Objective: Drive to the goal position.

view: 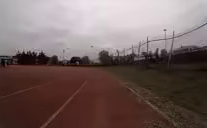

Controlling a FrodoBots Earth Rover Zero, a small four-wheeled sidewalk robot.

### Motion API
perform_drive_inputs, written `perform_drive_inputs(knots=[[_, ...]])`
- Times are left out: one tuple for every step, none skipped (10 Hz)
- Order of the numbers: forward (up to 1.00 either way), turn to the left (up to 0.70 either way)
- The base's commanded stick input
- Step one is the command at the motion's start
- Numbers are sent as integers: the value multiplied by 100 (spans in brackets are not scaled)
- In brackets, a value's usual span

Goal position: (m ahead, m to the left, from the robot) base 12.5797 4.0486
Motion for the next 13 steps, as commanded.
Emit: perform_drive_inputs(knots=[[0, 0], [0, 0], [8, 0], [21, 0], [70, 0], [70, 0], [70, 0], [70, 0], [70, 0], [70, 0], [70, 0], [70, 0], [70, 0]])
